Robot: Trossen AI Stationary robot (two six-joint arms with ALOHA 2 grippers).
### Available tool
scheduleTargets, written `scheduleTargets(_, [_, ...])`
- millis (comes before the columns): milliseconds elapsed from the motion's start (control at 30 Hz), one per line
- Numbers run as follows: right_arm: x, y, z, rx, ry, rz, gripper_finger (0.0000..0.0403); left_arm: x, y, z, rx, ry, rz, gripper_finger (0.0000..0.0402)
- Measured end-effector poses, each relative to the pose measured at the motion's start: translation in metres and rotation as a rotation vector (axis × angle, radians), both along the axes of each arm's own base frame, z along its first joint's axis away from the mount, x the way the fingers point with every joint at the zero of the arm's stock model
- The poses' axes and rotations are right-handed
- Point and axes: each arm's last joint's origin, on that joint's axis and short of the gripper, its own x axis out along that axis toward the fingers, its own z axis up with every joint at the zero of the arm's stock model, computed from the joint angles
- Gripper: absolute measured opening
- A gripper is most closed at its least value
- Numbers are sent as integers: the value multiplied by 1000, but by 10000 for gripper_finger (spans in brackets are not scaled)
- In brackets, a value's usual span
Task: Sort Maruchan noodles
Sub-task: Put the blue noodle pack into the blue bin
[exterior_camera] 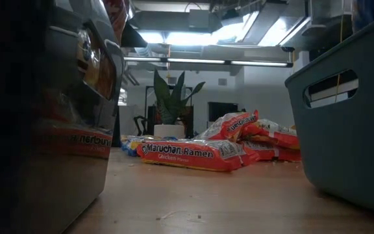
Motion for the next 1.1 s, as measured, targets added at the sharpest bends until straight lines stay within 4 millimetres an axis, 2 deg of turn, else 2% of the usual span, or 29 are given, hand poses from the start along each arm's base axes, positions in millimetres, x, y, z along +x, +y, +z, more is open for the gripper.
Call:
scheduleTargets(300, [-19, 11, 1, 43, -46, 29, 39, 1, -3, 1, 13, -4, 23, 0])
scheduleTargets(400, [-27, 13, 6, 30, 4, 53, 38, 1, -3, 1, 15, -3, 23, 0])
scheduleTargets(533, [-30, 13, 22, 23, 159, 68, 40, 1, -3, 1, 15, -4, 22, 0])
scheduleTargets(700, [-22, 7, 50, 48, 392, 66, 38, 1, -3, 1, 17, -4, 22, 0])
scheduleTargets(833, [-17, 3, 70, 36, 511, 106, 36, 1, -3, 1, 50, 7, 12, 0])
scheduleTargets(1000, [-11, -2, 75, 55, 679, 177, 38, 1, -3, 1, 64, 11, 8, 0])
scheduleTargets(1100, [-7, -4, 75, 19, 720, 241, 38, 1, -3, 1, 66, 12, 7, 0])
